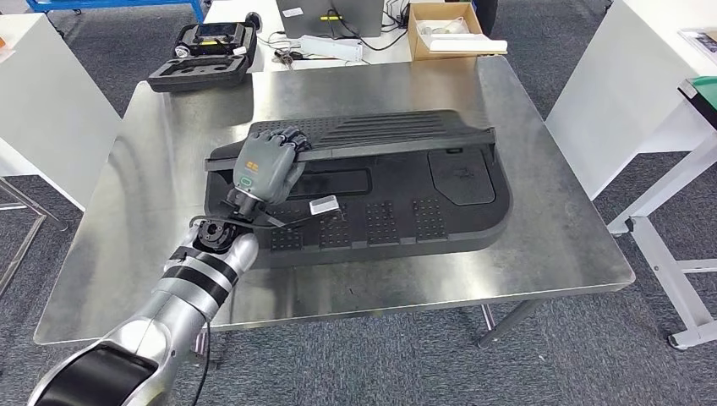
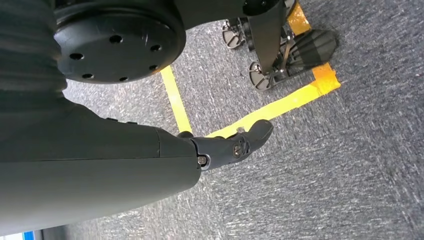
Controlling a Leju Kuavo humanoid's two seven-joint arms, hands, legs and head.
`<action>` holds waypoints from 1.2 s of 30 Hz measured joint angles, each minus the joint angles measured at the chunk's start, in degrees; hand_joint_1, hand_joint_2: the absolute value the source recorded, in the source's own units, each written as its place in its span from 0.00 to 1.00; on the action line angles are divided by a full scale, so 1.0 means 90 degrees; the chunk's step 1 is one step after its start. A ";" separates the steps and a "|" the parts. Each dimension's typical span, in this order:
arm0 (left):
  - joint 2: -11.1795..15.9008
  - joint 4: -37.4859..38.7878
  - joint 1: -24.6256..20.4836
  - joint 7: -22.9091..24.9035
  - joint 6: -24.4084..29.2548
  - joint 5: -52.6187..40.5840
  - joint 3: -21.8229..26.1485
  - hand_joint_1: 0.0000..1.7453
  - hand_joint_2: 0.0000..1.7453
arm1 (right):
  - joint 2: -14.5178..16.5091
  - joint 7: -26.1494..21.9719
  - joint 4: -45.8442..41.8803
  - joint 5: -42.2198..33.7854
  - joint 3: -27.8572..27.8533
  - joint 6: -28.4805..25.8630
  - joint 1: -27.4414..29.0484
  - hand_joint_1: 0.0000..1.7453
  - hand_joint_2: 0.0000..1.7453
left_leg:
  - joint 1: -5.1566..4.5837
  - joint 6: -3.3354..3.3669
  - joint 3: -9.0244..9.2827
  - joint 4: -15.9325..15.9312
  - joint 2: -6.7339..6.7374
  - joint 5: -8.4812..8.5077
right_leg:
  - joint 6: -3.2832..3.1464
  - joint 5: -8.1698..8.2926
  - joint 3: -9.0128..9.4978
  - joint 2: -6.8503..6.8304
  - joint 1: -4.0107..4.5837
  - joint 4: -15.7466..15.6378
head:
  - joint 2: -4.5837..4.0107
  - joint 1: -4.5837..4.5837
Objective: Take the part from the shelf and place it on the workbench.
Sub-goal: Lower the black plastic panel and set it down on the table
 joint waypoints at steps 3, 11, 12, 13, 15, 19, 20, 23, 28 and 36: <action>-0.0155 0.0013 0.0000 -0.0032 0.0001 -0.0139 0.0159 1.00 1.00 | 0.0024 0.0024 0.0000 0.0041 0.0030 0.0001 -0.0020 0.00 1.00 | 0.0000 0.0000 0.0000 0.0000 0.0000 0.0000 | 0.0000 0.0000 0.0000 0.0000 0.0000 0.0000 | 0.0000 0.0001; -0.0448 0.0270 -0.0060 0.0136 0.0001 -0.0450 0.0457 1.00 1.00 | 0.0083 0.0086 0.0001 0.0144 0.0081 0.0021 -0.0049 0.00 1.00 | 0.0000 0.0000 0.0001 0.0000 0.0000 0.0000 | 0.0000 0.0000 0.0000 0.0000 0.0000 0.0000 | 0.0000 0.0000; -0.0463 0.0340 -0.0089 0.0185 0.0001 -0.0501 0.0474 1.00 1.00 | 0.0090 0.0095 0.0002 0.0158 0.0084 0.0023 -0.0052 0.00 1.00 | 0.0000 0.0000 0.0001 0.0000 0.0000 0.0000 | 0.0000 0.0000 0.0000 0.0000 0.0000 0.0000 | 0.0000 0.0001; -0.0475 0.0431 -0.0129 0.0246 0.0001 -0.0561 0.0483 1.00 1.00 | 0.0097 0.0105 0.0002 0.0174 0.0087 0.0027 -0.0055 0.00 1.00 | 0.0000 0.0000 0.0001 0.0000 0.0000 0.0000 | 0.0000 0.0000 0.0000 0.0000 0.0000 0.0000 | 0.0000 0.0000; -0.0486 0.0668 -0.0238 0.0428 -0.0035 -0.0621 0.0471 1.00 1.00 | 0.0113 0.0132 0.0002 0.0186 0.0095 0.0039 -0.0066 0.00 1.00 | 0.0000 0.0000 0.0002 0.0000 0.0000 0.0000 | 0.0000 0.0000 0.0000 0.0000 0.0000 0.0000 | 0.0000 0.0000; -0.0487 0.1334 -0.0536 0.1014 -0.0054 -0.0430 0.0156 1.00 1.00 | 0.0135 0.0170 0.0003 0.0155 0.0163 0.0061 -0.0073 0.00 1.00 | 0.0000 0.0000 0.0004 0.0000 0.0000 0.0001 | 0.0001 0.0001 0.0001 0.0000 0.0000 0.0000 | 0.0000 0.0000; -0.0488 0.1502 -0.0625 0.1090 -0.0027 -0.0417 0.0078 1.00 1.00 | 0.0138 0.0172 0.0004 0.0153 0.0179 0.0063 -0.0074 0.00 1.00 | 0.0000 0.0000 0.0005 0.0000 -0.0001 0.0001 | 0.0001 0.0001 0.0002 0.0000 0.0000 0.0000 | 0.0000 0.0001; -0.0515 0.2000 -0.0918 0.1239 -0.0108 -0.0445 -0.0094 1.00 1.00 | 0.0144 0.0178 0.0004 0.0151 0.0207 0.0076 -0.0075 0.00 1.00 | 0.0000 0.0001 0.0013 0.0000 -0.0001 0.0000 | 0.0001 0.0001 0.0011 0.0000 0.0000 0.0000 | 0.0000 0.0000; -0.0624 0.2604 -0.1325 0.1574 -0.0808 -0.0535 -0.0306 1.00 1.00 | 0.0149 0.0195 0.0005 0.0153 0.0233 0.0099 -0.0075 0.00 1.00 | -0.0002 0.0018 0.0025 -0.0001 0.0002 -0.0013 | 0.0002 0.0000 0.0031 0.0002 -0.0003 -0.0001 | 0.0000 0.0000; -0.0722 0.2998 -0.1600 0.1801 -0.1299 -0.0562 -0.0458 1.00 1.00 | 0.0149 0.0196 0.0005 0.0153 0.0234 0.0114 -0.0073 0.00 1.00 | -0.0002 0.0024 0.0047 -0.0001 0.0002 -0.0011 | 0.0002 0.0001 0.0053 0.0002 -0.0002 -0.0002 | 0.0000 -0.0001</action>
